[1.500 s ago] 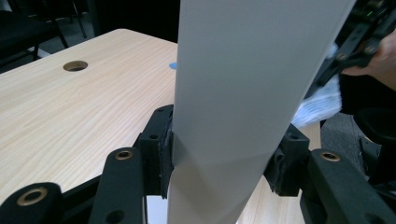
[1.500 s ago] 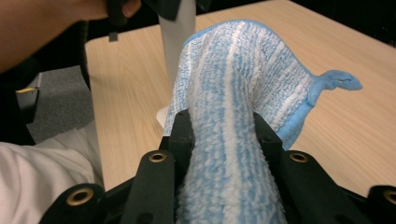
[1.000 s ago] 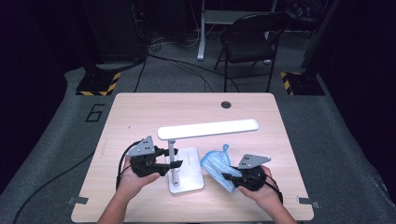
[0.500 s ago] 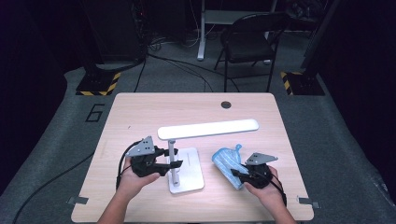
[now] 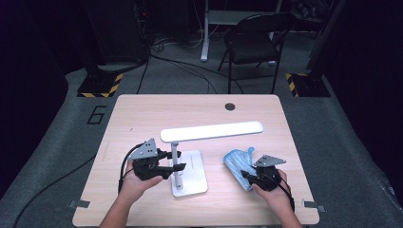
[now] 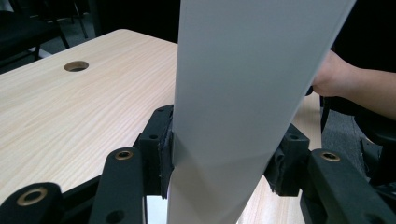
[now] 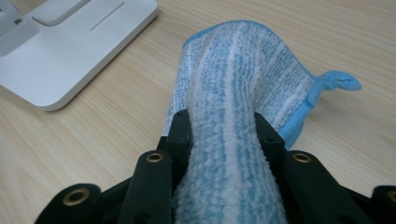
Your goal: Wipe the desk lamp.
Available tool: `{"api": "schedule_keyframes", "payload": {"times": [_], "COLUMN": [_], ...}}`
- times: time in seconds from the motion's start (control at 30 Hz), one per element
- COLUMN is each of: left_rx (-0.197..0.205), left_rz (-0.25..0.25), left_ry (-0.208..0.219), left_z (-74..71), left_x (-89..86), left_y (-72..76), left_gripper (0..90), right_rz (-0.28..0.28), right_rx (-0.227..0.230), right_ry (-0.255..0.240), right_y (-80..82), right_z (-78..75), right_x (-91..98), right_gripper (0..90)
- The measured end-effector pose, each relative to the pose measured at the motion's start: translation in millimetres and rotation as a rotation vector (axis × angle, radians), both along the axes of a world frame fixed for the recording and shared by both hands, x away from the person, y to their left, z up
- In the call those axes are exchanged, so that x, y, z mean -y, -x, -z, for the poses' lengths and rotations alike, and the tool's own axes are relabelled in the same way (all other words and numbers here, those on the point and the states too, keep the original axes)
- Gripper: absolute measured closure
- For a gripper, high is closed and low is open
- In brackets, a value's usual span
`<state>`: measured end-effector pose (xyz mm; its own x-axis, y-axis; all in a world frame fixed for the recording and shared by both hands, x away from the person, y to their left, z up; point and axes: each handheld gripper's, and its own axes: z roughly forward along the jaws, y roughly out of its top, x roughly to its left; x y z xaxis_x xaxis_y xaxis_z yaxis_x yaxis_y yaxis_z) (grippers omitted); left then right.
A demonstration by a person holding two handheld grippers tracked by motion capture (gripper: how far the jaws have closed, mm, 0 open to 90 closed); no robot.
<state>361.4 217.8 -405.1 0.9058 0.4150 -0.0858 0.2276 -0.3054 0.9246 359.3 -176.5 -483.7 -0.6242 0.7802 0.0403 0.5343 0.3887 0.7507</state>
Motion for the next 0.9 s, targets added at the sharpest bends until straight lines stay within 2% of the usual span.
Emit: {"api": "schedule_keyframes", "payload": {"times": [0.07,0.1,0.2,0.37,0.43,0.47,0.6,0.9], "left_rx": [-0.002,-0.002,-0.002,-0.001,-0.001,-0.002,-0.003,-0.005], "left_rz": [-0.003,-0.003,-0.004,-0.005,-0.005,-0.005,-0.005,-0.002], "left_ry": [0.002,0.002,0.002,0.003,0.003,0.004,0.005,0.002], "left_z": [0.0,0.1,0.1,0.1,0.1,0.2,0.2,0.0], "left_x": [0.1,0.1,0.1,0.0,0.0,0.1,0.0,-0.4], "left_y": [0.3,0.3,0.4,0.4,0.4,0.4,0.4,0.4], "left_gripper": [50.5,50.5,50.5,50.5,50.5,50.5,50.4,50.4], "right_rz": [-0.007,-0.001,0.016,0.033,0.023,0.039,0.043,0.070], "right_rx": [0.007,-0.002,0.009,-0.005,-0.003,-0.015,-0.016,0.007], "right_ry": [0.010,0.010,0.009,-0.006,0.001,-0.008,0.007,0.004], "right_y": [-0.5,-0.2,-1.6,-2.2,-3.0,-2.5,-2.9,-2.2], "right_z": [1.1,2.0,4.8,7.4,8.8,10.1,11.8,12.1], "right_x": [0.9,0.8,1.5,3.5,5.7,5.0,6.2,6.4], "right_gripper": [65.7,65.4,64.7,61.9,60.8,58.6,52.8,43.7]}}
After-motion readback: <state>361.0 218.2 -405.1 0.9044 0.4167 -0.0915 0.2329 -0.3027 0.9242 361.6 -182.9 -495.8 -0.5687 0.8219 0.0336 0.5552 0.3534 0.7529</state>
